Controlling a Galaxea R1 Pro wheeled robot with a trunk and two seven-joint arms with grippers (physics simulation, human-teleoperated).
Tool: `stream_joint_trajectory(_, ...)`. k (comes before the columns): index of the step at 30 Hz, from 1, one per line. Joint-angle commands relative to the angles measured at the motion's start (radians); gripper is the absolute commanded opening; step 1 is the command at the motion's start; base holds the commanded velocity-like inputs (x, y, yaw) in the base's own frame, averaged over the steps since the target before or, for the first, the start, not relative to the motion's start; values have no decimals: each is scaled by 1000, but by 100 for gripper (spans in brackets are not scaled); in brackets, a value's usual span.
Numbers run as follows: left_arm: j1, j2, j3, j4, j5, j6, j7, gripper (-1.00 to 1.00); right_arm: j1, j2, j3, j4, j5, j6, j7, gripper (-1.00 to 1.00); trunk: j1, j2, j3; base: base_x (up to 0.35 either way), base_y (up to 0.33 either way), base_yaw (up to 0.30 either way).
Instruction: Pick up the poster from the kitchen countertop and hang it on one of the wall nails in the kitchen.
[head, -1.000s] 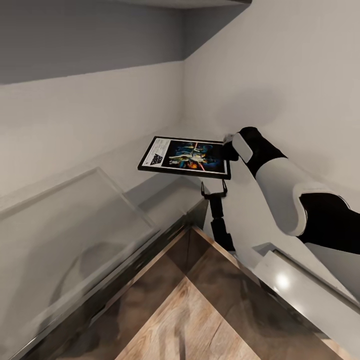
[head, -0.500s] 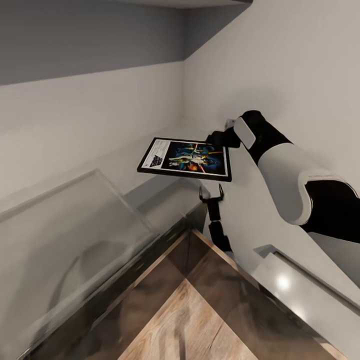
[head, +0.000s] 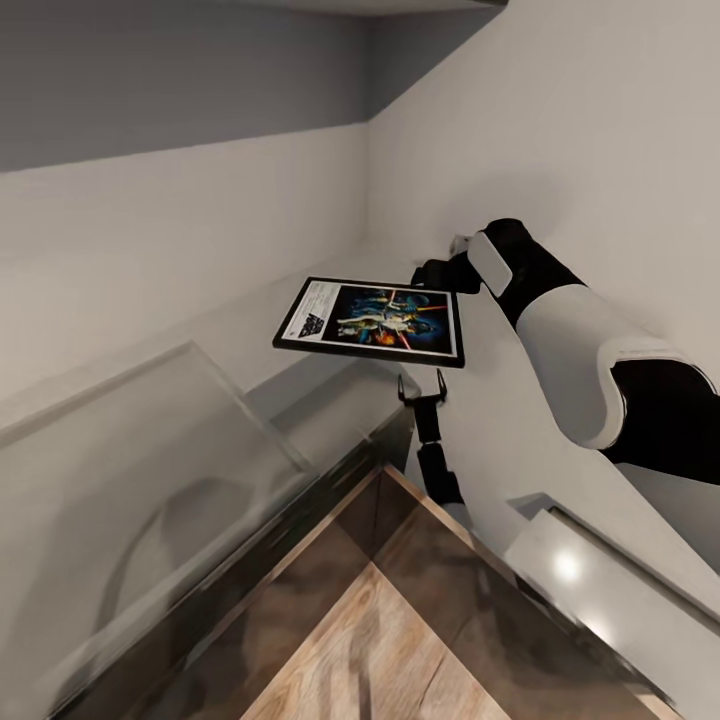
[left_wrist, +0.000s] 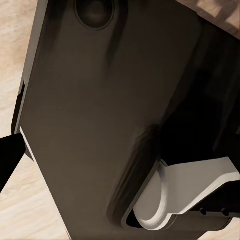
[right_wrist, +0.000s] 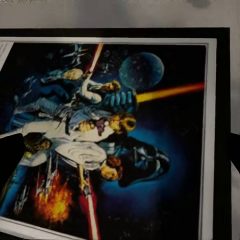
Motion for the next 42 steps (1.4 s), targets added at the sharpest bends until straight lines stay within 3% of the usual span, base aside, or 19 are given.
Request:
stream_joint_trajectory(1,0,0,2,-1,3,1,-5,100,0,0,-1,-1,-10,3,-8,100,0,0,-1,30,0,0)
stream_joint_trajectory(42,1,0,2,-1,3,2,-5,100,5,0,-2,-1,-10,-2,-3,100,0,0,-1,43,-1,0)
